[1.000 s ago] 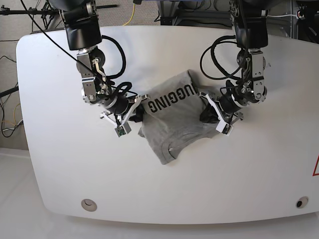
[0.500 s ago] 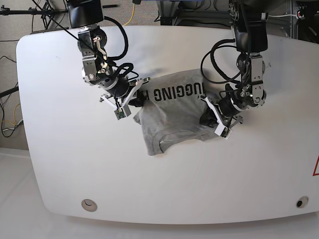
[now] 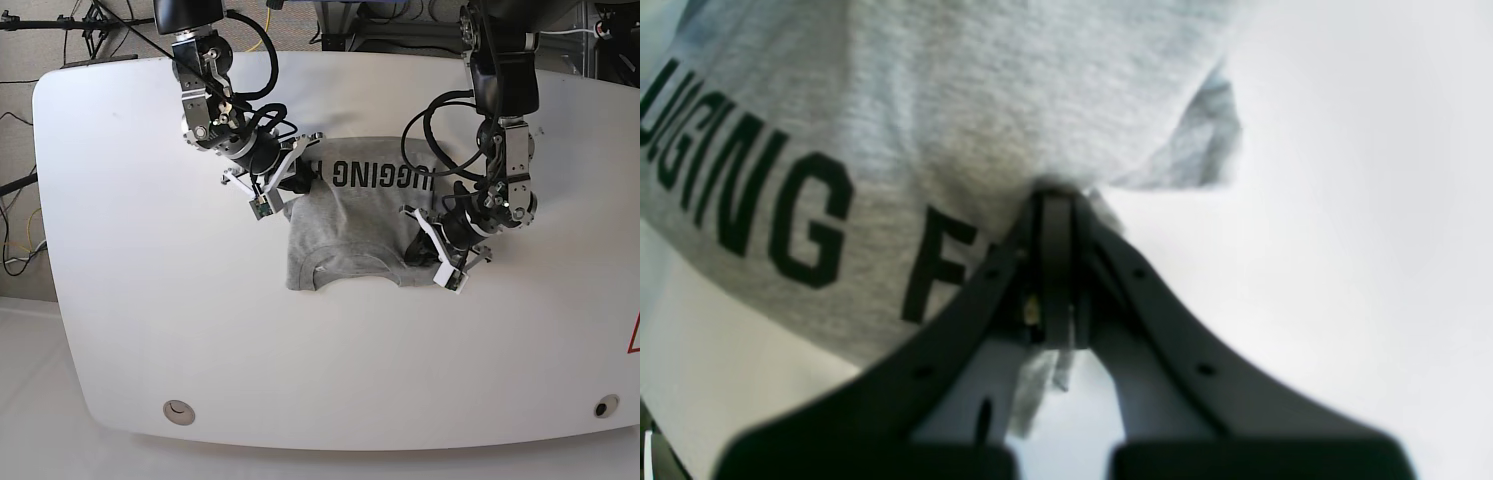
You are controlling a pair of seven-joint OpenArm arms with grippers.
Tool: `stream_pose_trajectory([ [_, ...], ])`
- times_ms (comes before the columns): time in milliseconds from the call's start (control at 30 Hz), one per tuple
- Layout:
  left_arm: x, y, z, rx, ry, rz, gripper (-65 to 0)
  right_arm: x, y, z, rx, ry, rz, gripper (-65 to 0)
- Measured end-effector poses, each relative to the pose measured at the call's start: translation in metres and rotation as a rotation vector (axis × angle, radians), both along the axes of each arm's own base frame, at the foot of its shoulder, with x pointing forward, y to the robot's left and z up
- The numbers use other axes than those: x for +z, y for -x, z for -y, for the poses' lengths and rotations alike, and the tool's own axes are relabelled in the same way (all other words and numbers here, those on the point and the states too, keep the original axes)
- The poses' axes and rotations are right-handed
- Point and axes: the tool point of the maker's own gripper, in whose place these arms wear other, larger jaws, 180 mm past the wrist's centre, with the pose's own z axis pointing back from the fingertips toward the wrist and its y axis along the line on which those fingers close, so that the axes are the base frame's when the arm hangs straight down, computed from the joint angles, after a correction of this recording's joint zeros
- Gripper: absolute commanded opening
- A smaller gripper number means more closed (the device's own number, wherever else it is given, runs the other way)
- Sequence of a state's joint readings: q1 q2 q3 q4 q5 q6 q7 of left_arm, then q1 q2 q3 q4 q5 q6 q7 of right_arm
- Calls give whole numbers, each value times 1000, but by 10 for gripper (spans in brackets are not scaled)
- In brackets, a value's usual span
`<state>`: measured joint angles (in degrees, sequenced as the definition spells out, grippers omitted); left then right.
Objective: Fold the T-shirt properly
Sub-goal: 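Lower the shirt edges with both grippers and smooth it into a rectangle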
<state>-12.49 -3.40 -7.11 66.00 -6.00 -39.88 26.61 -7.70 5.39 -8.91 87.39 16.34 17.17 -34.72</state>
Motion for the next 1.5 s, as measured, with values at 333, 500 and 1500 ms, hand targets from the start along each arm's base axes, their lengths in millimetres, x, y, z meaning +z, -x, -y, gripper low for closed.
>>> stream_pose_trajectory([
  [333, -4, 5, 12, -37, -8, -10, -650, 1, 5, -14, 33, -14, -6, -650],
  [500, -4, 6, 12, -37, -8, -10, -650, 1, 5, -14, 40, -14, -13, -650],
  [1500, 26, 45, -53, 55, -158, 64, -650, 60, -31, 42, 13, 184, 78, -650],
])
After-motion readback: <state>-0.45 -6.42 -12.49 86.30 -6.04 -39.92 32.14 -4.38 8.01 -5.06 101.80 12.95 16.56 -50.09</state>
